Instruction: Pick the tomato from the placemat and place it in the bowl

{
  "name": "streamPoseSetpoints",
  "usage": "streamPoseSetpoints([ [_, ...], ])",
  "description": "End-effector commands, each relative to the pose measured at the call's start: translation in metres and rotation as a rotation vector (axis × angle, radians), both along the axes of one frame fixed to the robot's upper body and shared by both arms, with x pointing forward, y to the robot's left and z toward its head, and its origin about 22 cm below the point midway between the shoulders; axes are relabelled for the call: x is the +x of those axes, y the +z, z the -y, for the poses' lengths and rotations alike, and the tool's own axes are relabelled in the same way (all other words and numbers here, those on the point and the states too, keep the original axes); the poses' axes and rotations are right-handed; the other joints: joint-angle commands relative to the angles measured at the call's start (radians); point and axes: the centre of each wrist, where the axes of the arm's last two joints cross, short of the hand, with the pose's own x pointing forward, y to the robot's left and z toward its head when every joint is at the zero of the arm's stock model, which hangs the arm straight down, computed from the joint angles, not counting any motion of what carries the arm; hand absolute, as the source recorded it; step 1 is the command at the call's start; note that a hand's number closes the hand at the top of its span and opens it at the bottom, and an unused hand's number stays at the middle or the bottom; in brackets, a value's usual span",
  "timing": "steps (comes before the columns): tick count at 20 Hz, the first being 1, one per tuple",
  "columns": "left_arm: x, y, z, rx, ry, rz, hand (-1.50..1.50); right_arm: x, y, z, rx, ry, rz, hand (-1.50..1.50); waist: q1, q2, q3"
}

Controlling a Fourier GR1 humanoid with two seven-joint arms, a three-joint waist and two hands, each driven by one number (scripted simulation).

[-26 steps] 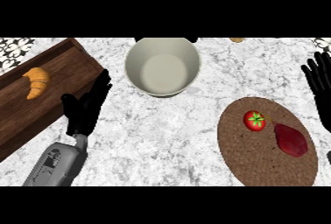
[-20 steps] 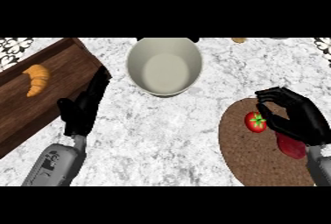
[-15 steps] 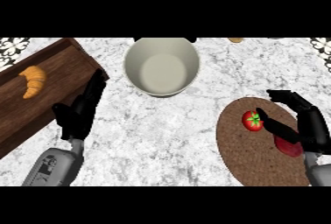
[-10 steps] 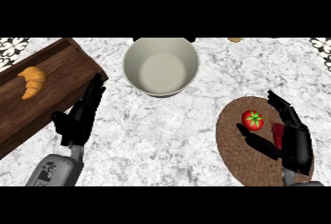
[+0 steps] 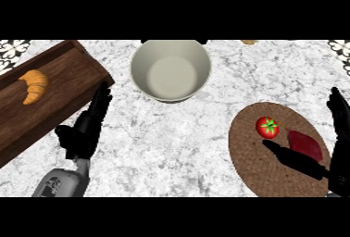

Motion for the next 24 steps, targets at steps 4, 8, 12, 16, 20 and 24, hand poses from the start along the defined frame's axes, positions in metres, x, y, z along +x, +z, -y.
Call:
streamPoseSetpoints([
  [4, -0.012, -0.007, 0.006, -0.022, -0.014, -0.012, 0.0, 0.008, 0.049, 0.005, -0.002, -0.017, -0.238, -1.5, 0.013, 0.003, 0.001],
  [8, 0.006, -0.001, 0.002, 0.004, -0.015, -0.003, 0.0, 0.015, 0.053, 0.005, -0.012, -0.018, -0.417, -1.5, 0.008, 0.005, 0.001],
  [12, 0.001, 0.002, 0.011, -0.009, -0.018, -0.01, 0.0, 0.036, 0.074, -0.007, -0.013, -0.009, -0.532, -1.5, 0.016, 0.005, 0.001],
  [16, -0.011, -0.002, 0.0, -0.007, -0.016, 0.015, 0.0, 0.03, 0.04, 0.011, -0.011, 0.014, -0.606, -1.5, 0.009, 0.003, 0.002],
  [20, 0.015, 0.025, -0.016, 0.0, -0.015, 0.005, 0.0, 0.029, 0.03, 0.007, 0.022, 0.059, -0.592, -1.5, 0.007, 0.003, 0.003],
  [24, 0.013, -0.004, -0.003, -0.003, -0.01, 0.006, 0.0, 0.023, 0.008, 0.0, 0.03, 0.065, -0.584, -1.5, 0.005, 0.004, 0.002],
])
